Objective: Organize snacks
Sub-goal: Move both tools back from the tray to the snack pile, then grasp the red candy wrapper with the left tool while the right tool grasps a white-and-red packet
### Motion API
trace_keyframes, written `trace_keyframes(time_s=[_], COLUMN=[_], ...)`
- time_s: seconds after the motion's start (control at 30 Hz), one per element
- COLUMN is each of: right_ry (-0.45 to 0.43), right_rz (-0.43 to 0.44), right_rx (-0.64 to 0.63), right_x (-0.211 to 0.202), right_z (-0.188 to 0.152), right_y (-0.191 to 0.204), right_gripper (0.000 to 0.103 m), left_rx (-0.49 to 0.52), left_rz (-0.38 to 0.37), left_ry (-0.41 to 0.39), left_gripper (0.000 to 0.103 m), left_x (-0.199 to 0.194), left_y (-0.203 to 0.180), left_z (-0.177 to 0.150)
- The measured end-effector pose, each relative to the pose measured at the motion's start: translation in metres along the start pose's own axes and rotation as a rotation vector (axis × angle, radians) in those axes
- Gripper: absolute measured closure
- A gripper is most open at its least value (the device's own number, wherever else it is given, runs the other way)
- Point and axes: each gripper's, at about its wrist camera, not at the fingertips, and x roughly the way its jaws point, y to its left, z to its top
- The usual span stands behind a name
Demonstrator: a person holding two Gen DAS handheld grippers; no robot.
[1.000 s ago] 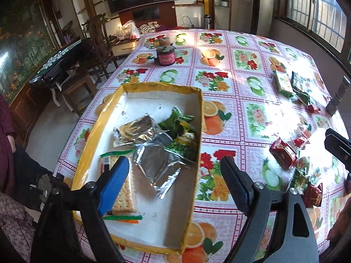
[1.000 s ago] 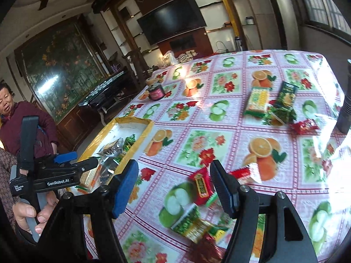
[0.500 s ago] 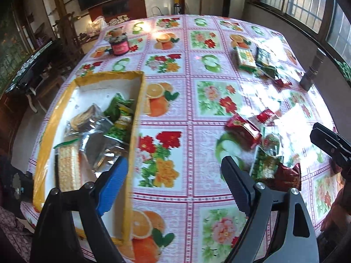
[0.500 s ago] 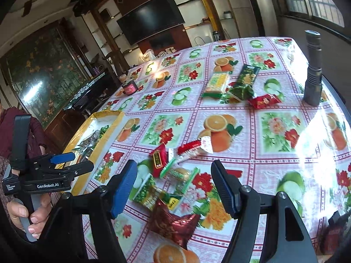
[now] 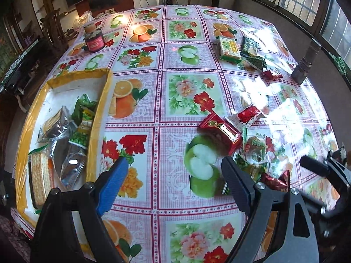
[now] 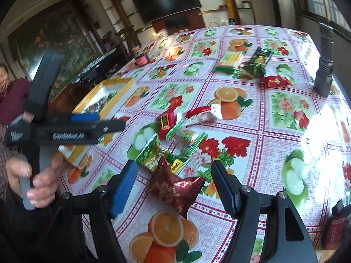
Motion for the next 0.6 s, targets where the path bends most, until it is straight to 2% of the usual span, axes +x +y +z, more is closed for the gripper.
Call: trace_keyframes(time_s=[0.13,0.3,0.43,0.53,0.6], right_ry=[0.004,-0.038,-0.030,-0.042,-0.051], right_rz=[-0.010,-0.045,-0.078,-0.065,-0.069], right_rx=[-0.032,0.041,0.070,0.092,0.098], right_x=[0.003,0.006,0.015,0.013,0.011], right_z=[0.002,0.021,0.035,0.038,0.039], right_y=[0.001,-0.016,-0.028,-0.035,-0.038], right_gripper=[0.033,0.033,0.033,0.033,0.033], left_rx=[-0.011,-0.004,-0.031,-0.057,-0.044], left_rz=[-0.028,-0.022,-0.060,-0.090,-0.075], left_ry=[0.026,0.050,0.096,0.110,0.110], left_gripper=[0.016,0.016,0.016,0.016,0.016], left_x=[0.012,0.024,0.040,0.048,0.053], left_y=[-0.006,-0.014,-0.018,-0.021,-0.029], left_z=[0.009,0.016,0.019,0.024,0.029])
